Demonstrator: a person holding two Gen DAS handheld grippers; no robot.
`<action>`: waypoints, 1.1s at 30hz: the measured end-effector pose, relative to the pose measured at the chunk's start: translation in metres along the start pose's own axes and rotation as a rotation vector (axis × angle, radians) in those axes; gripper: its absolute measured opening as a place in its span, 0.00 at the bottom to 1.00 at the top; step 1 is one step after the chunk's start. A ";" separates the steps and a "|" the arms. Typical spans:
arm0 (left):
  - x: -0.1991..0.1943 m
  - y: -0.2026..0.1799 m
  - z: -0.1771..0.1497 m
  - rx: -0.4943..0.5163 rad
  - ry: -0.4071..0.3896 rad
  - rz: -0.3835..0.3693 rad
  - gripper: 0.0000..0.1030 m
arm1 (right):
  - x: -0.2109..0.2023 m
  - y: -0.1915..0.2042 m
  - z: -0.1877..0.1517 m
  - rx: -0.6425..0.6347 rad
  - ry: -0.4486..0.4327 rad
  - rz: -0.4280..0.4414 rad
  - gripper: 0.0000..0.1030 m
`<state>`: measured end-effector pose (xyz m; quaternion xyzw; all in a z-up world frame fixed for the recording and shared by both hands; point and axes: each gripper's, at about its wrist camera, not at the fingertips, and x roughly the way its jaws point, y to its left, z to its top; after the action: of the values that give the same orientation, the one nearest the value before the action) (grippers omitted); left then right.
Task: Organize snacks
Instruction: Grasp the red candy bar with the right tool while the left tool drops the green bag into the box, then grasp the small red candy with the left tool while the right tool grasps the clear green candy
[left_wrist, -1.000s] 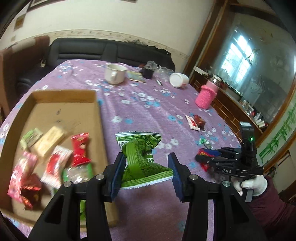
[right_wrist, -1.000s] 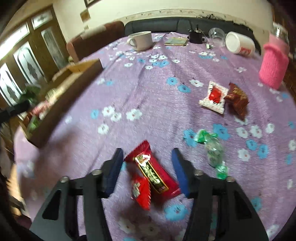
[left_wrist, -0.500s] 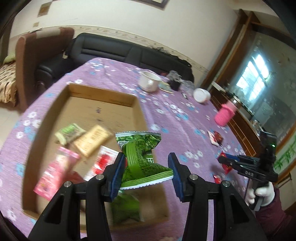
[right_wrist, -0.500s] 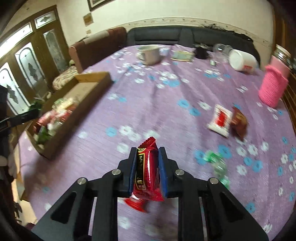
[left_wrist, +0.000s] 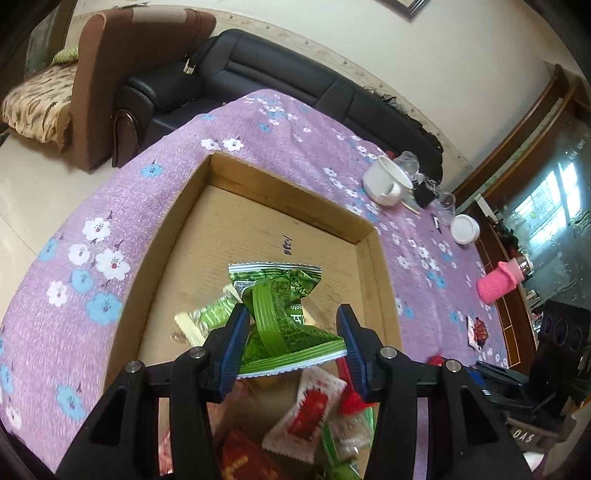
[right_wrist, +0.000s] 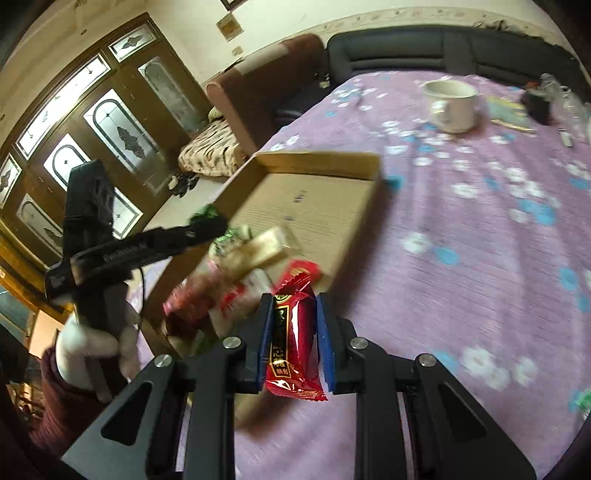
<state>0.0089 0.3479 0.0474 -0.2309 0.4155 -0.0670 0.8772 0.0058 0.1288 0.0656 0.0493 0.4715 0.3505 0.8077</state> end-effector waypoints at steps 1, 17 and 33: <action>0.001 0.002 0.000 -0.006 0.000 0.000 0.47 | 0.008 0.003 0.004 -0.003 0.003 -0.008 0.24; -0.031 -0.011 -0.020 -0.024 -0.056 -0.152 0.66 | 0.009 -0.009 0.020 0.033 -0.104 -0.095 0.48; -0.034 -0.140 -0.109 0.221 0.012 -0.278 0.73 | -0.135 -0.117 -0.091 0.151 -0.233 -0.289 0.55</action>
<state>-0.0853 0.1964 0.0759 -0.1879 0.3749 -0.2343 0.8771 -0.0478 -0.0645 0.0651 0.0819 0.4021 0.1865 0.8927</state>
